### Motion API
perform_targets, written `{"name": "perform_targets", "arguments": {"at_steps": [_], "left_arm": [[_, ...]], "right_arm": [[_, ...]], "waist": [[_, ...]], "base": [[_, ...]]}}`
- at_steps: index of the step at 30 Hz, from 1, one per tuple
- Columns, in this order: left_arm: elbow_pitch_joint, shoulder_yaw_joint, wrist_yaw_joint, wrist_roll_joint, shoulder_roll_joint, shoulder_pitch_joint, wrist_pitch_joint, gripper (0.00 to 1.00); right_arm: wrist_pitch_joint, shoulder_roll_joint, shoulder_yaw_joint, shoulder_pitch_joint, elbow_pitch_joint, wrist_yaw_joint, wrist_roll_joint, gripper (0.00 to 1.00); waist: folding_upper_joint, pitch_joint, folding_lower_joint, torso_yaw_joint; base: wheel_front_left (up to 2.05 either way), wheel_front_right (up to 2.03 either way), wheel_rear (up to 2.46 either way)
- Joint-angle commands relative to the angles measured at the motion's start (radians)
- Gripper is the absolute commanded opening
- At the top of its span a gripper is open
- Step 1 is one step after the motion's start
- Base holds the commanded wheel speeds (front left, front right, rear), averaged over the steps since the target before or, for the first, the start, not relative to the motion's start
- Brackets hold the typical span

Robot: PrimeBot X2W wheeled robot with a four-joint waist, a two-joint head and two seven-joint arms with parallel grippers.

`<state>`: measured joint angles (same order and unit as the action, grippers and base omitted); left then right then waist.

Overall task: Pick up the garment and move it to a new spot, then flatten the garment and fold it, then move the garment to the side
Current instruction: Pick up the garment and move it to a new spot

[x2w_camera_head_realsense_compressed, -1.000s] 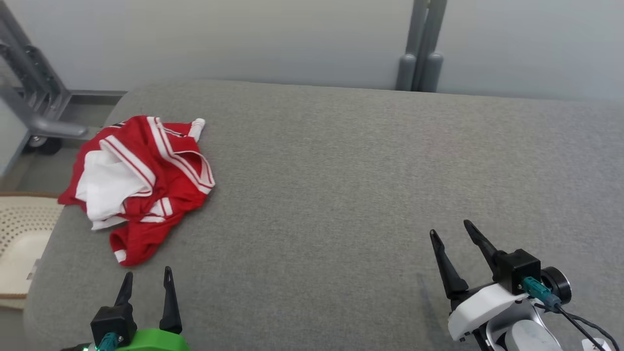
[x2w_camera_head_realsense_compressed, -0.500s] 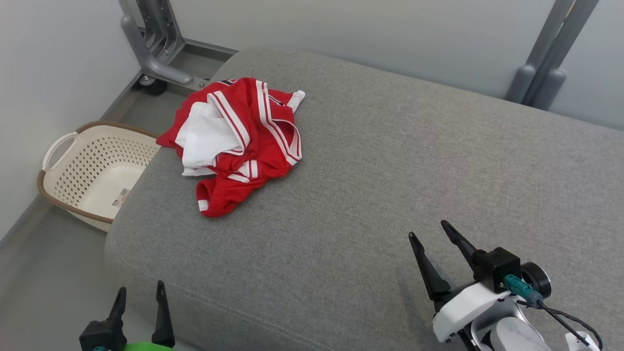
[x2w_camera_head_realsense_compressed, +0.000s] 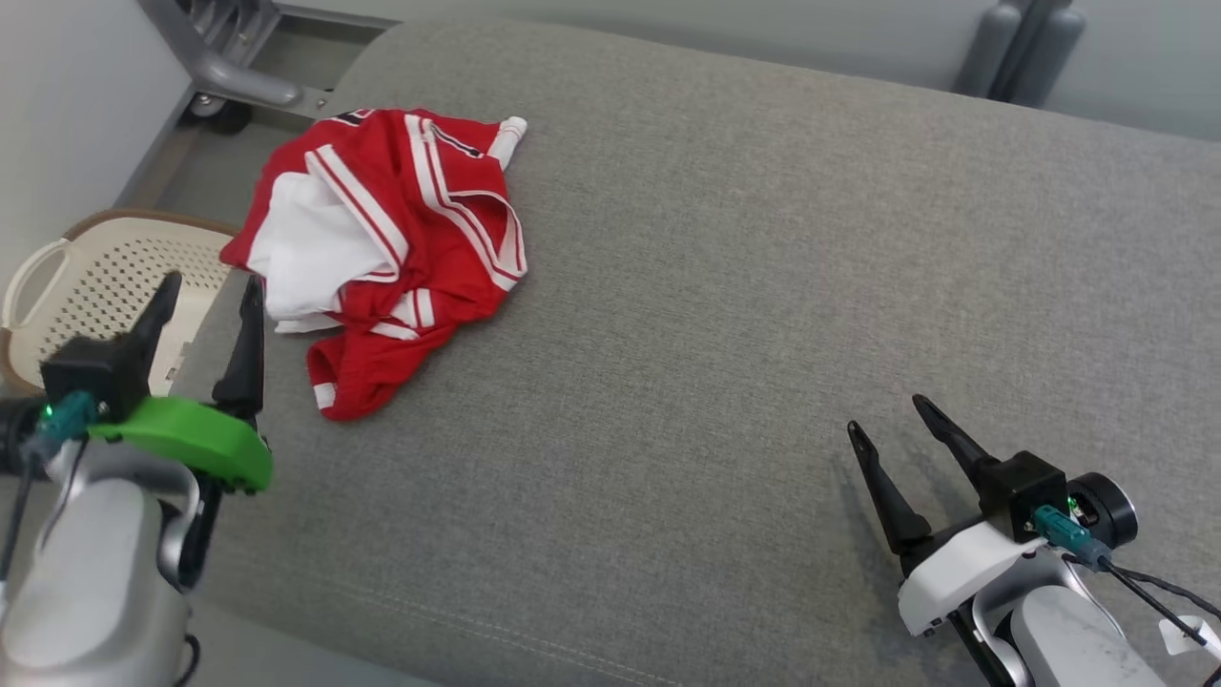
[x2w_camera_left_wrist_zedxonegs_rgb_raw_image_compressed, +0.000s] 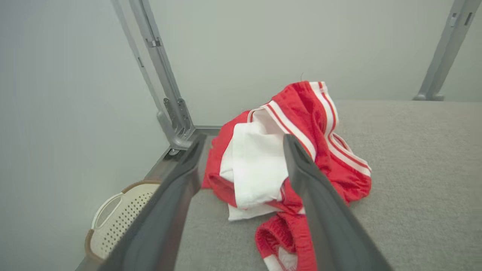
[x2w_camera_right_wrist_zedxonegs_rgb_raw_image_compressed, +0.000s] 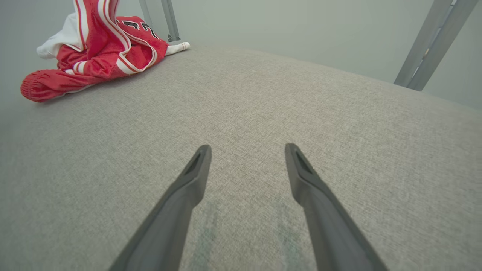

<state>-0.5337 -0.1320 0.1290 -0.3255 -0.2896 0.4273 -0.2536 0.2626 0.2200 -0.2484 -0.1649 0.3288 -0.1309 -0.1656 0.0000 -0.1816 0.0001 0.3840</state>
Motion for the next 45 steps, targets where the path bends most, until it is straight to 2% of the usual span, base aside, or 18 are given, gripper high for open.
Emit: {"name": "perform_targets", "arguments": {"at_steps": [1,7,10,16,25,26,27,32,34,39,41,45], "left_arm": [[0.0,-0.07,0.002,-0.053,-0.067,0.069,0.016,1.0],[0.008,-0.297,0.001,-0.266,-0.265,0.243,0.118,1.0],[-0.005,-0.378,0.001,-0.357,-0.321,0.291,0.156,1.0],[-0.076,-0.433,0.001,-0.472,-0.365,0.34,0.164,1.0],[-0.204,-0.504,0.001,-0.594,-0.339,0.363,0.145,1.0],[-0.214,-0.507,0.001,-0.6,-0.333,0.365,0.134,0.66],[-0.233,-0.505,0.001,-0.6,-0.332,0.371,0.119,0.0],[-0.28,-0.538,0.001,-0.579,-0.309,0.389,0.046,0.0],[-0.258,-0.549,0.001,-0.55,-0.313,0.409,0.005,0.0],[-0.146,-0.546,0.001,-0.484,-0.303,0.413,-0.014,0.0],[-0.076,-0.527,0.001,-0.44,-0.281,0.411,-0.013,0.0],[0.063,-0.5,0.001,-0.364,-0.192,0.405,-0.012,0.0]], "right_arm": [[0.004,0.015,-0.013,-0.018,-0.005,0.0,-0.003,1.0],[0.004,0.043,-0.02,-0.037,-0.014,0.0,-0.007,1.0],[0.004,0.054,-0.017,-0.043,-0.017,0.0,-0.004,1.0],[0.004,0.065,-0.021,-0.05,-0.023,0.0,-0.001,1.0],[0.001,0.082,-0.007,-0.037,-0.017,0.001,-0.01,1.0],[0.001,0.083,-0.006,-0.036,-0.016,0.001,-0.01,1.0],[0.001,0.082,-0.005,-0.037,-0.016,0.001,-0.01,1.0],[0.001,0.066,-0.006,-0.045,-0.018,0.001,-0.015,1.0],[0.001,0.053,-0.004,-0.049,-0.019,0.001,-0.017,1.0],[0.002,0.028,-0.004,-0.037,-0.014,0.001,-0.024,1.0],[0.002,0.023,0.004,-0.029,-0.01,0.001,-0.03,1.0],[0.002,0.0,0.004,-0.03,-0.003,0.001,-0.037,1.0]], "waist": [[0.0,-0.091,-0.0001,-0.091],[0.0,-0.16,-0.0001,-0.153],[0.0,-0.183,-0.0001,-0.184],[0.0,-0.211,-0.0001,-0.234],[0.0,-0.224,-0.0001,-0.275],[0.0,-0.223,-0.0001,-0.276],[0.0,-0.222,-0.0001,-0.277],[0.0,-0.208,-0.0001,-0.28],[0.0,-0.198,-0.0001,-0.283],[0.0,-0.173,-0.0001,-0.296],[0.0,-0.162,-0.0001,-0.305],[0.0,-0.141,-0.0001,-0.342]], "base": [[0.0,0.0,0.0],[0.0,0.0,0.0],[0.0,0.0,0.0],[0.0,0.0,0.0],[0.0,0.0,0.0],[0.0,0.0,0.0],[0.0,0.0,0.0],[0.0,0.0,0.0],[0.0,0.0,0.0],[0.0,0.0,0.0],[0.0,0.0,0.0],[0.0,0.0,0.0]]}}
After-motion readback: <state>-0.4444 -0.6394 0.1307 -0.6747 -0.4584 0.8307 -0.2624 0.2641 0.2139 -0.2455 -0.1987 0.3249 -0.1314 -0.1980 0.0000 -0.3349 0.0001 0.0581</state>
